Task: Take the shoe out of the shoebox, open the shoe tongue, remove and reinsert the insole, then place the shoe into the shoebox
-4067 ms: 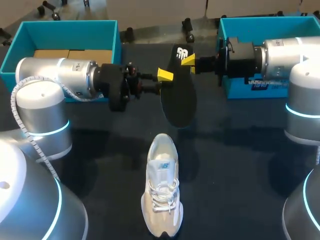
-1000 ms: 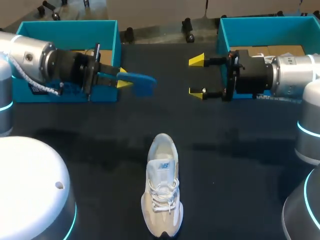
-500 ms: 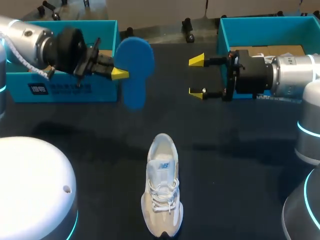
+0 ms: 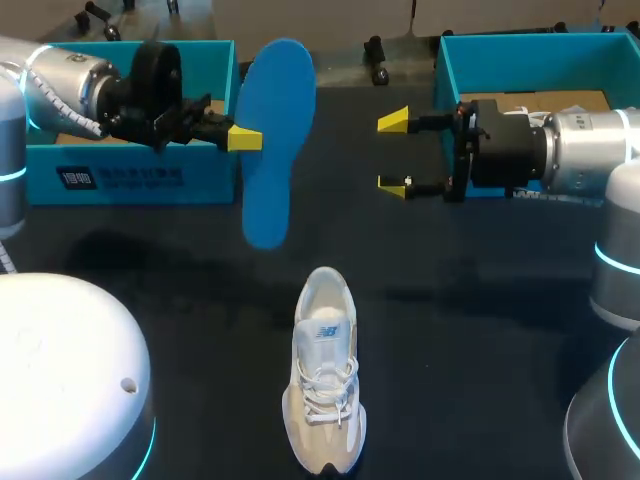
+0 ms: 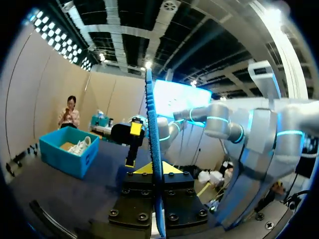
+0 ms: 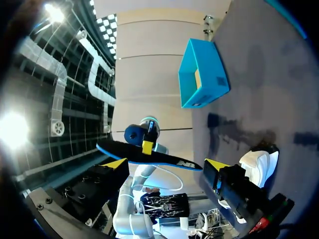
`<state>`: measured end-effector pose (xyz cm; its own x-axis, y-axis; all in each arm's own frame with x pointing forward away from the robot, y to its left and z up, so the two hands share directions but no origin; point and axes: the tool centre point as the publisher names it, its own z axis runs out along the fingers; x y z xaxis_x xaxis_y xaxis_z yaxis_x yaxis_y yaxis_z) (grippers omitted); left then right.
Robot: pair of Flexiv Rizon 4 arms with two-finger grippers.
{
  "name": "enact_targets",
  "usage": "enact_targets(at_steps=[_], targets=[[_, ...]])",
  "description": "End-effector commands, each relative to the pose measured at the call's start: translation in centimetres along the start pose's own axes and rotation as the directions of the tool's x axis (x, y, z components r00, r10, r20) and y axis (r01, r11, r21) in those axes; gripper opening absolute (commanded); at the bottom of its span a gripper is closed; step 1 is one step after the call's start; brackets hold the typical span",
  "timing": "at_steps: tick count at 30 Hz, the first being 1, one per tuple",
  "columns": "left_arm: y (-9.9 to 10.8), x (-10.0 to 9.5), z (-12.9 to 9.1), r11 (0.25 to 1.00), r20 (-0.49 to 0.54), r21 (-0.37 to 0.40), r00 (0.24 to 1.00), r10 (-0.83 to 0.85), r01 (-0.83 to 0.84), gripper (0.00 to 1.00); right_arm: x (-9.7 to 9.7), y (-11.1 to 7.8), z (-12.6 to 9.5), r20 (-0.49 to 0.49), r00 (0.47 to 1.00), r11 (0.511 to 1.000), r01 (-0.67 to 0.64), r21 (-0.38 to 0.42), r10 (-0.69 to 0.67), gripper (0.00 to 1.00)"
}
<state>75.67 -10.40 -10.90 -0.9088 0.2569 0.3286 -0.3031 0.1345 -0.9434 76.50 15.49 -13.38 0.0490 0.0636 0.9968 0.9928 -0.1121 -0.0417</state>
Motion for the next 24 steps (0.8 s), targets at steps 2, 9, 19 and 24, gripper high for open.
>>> enact_targets(at_steps=[2,9,19,24], targets=[[0.9,0.4,0.6,0.99,0.048,0.03,0.989,-0.141,0.14,0.0,-0.1,0.0,0.1,0.0,1.0,1.0,0.001,-0.002,-0.001,1.0],[1.0,0.4,0.6,0.988,0.045,0.032,0.988,-0.15,0.148,0.0,-0.1,0.0,0.1,0.0,1.0,1.0,0.001,-0.002,-0.001,1.0],[1.3,-0.3,1.1,0.938,0.114,0.037,0.931,-0.347,0.345,0.0,-0.1,0.0,0.1,0.0,1.0,1.0,0.001,-0.002,-0.001,1.0],[1.4,-0.6,1.6,0.818,0.118,0.053,0.81,-0.574,0.572,0.0,-0.1,0.0,0.1,0.0,1.0,1.0,0.001,-0.002,-0.001,1.0]])
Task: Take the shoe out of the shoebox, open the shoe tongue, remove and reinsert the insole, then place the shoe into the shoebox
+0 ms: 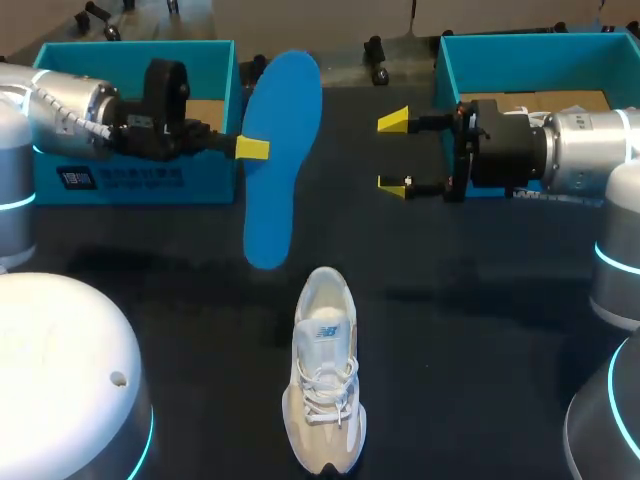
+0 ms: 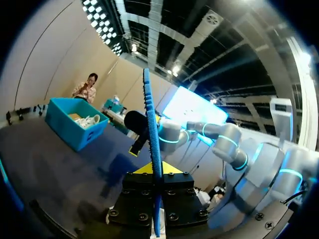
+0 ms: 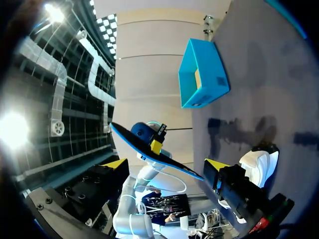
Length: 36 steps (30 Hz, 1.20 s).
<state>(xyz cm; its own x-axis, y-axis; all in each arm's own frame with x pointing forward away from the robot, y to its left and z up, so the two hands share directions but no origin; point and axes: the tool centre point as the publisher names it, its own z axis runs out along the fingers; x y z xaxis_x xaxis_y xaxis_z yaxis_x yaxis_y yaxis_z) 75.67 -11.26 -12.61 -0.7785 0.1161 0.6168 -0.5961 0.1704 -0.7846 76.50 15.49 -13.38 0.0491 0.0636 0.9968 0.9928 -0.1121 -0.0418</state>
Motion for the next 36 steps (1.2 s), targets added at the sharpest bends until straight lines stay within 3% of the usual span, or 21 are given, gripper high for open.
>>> enact_targets(at_steps=[1,12,20,26,36], targets=[[0.1,0.2,0.8,0.962,0.056,-0.011,0.96,-0.273,0.274,0.0,-0.1,0.0,0.1,0.0,1.0,1.0,0.001,-0.002,-0.001,1.0],[1.8,-1.2,1.0,0.861,0.112,0.112,0.855,-0.507,0.496,0.0,-0.1,0.0,0.1,0.0,1.0,1.0,0.001,-0.002,-0.001,1.0],[1.3,-2.1,1.8,0.808,0.109,0.184,0.806,-0.583,0.56,0.0,-0.1,0.0,0.1,0.0,1.0,1.0,0.001,-0.002,-0.001,1.0],[1.0,-2.3,3.1,0.803,0.118,0.178,0.797,-0.592,0.569,0.0,-0.1,0.0,0.1,0.0,1.0,1.0,0.001,-0.002,-0.001,1.0],[2.0,-4.1,3.9,0.693,0.088,0.182,0.691,-0.718,0.697,0.0,-0.1,0.0,0.1,0.0,1.0,1.0,0.001,-0.002,-0.001,1.0]])
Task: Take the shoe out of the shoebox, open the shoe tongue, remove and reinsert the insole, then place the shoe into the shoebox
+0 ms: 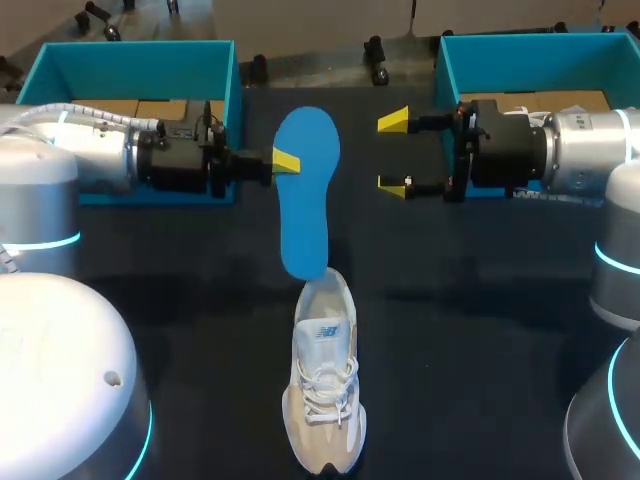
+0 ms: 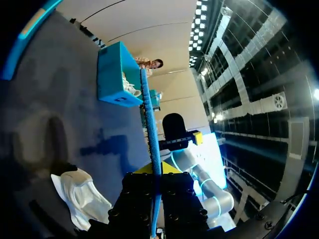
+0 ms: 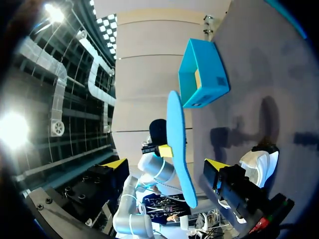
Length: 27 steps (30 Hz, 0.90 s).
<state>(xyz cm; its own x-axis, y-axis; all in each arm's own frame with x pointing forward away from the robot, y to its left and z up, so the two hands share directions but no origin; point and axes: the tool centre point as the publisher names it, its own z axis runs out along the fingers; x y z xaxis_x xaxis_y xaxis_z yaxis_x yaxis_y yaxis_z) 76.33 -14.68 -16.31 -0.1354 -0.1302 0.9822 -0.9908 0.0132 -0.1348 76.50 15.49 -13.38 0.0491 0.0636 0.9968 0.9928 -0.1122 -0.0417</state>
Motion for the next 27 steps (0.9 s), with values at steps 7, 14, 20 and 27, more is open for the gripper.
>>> enact_targets(at_steps=[7,14,20,27], targets=[[-0.9,-1.4,1.0,0.997,-0.018,-0.013,0.997,-0.081,0.081,0.0,-0.1,0.0,0.1,0.0,1.0,1.0,0.001,-0.002,-0.001,1.0],[-1.1,-2.1,1.3,0.994,-0.014,0.004,0.994,-0.107,0.107,0.0,-0.1,0.0,0.1,0.0,1.0,1.0,0.001,-0.002,-0.001,1.0],[-1.1,-2.1,1.3,0.994,-0.014,0.004,0.994,-0.107,0.107,0.0,0.1,0.0,0.0,0.029,1.0,1.0,-0.001,0.013,0.001,1.0],[-1.1,-2.1,1.3,0.994,-0.014,0.004,0.994,-0.107,0.107,0.0,2.1,-0.3,-0.1,0.231,0.971,0.996,-0.073,0.047,0.06,1.0]])
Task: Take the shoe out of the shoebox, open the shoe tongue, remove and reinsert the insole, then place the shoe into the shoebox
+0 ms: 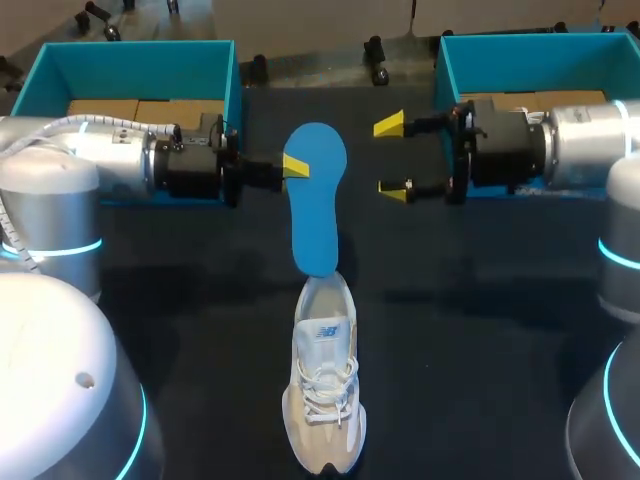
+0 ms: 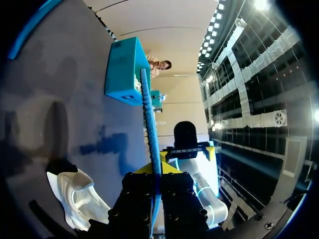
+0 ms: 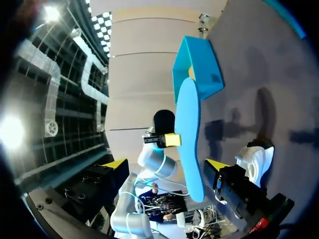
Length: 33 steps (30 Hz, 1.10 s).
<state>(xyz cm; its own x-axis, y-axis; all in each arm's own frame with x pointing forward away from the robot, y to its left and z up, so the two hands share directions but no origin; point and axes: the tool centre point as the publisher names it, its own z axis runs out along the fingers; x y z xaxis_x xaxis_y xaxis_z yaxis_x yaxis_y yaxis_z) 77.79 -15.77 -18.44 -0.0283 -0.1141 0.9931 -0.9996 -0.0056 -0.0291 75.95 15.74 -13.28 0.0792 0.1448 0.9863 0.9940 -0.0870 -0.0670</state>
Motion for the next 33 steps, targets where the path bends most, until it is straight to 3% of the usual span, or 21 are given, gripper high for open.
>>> enact_targets(at_steps=[1,8,13,26,31,33], targets=[[0.0,0.0,0.0,1.0,0.002,0.0,1.0,0.0,0.0,0.0,2.4,0.2,-0.6,0.188,0.98,0.997,-0.072,0.033,0.065,1.0],[0.0,0.0,0.0,1.0,0.002,0.0,1.0,0.0,0.0,0.0,6.2,1.0,-0.4,0.476,0.87,0.983,-0.172,0.056,0.125,1.0],[0.0,0.0,0.0,1.0,0.002,0.0,1.0,0.0,0.0,0.0,7.7,1.2,0.3,0.6,0.784,0.974,-0.223,0.035,0.158,1.0],[0.0,0.0,0.0,1.0,0.002,0.0,1.0,0.0,0.0,0.0,10.6,0.5,1.1,0.82,0.522,0.947,-0.312,-0.073,0.235,1.0],[0.0,0.0,0.0,1.0,0.002,0.0,1.0,0.0,0.0,0.0,10.8,0.2,1.6,0.852,0.478,0.954,-0.291,-0.075,0.213,1.0],[0.0,0.0,0.0,1.0,0.002,0.0,1.0,0.0,0.0,0.0,10.7,0.2,2.0,0.877,0.43,0.948,-0.308,-0.08,0.214,1.0]])
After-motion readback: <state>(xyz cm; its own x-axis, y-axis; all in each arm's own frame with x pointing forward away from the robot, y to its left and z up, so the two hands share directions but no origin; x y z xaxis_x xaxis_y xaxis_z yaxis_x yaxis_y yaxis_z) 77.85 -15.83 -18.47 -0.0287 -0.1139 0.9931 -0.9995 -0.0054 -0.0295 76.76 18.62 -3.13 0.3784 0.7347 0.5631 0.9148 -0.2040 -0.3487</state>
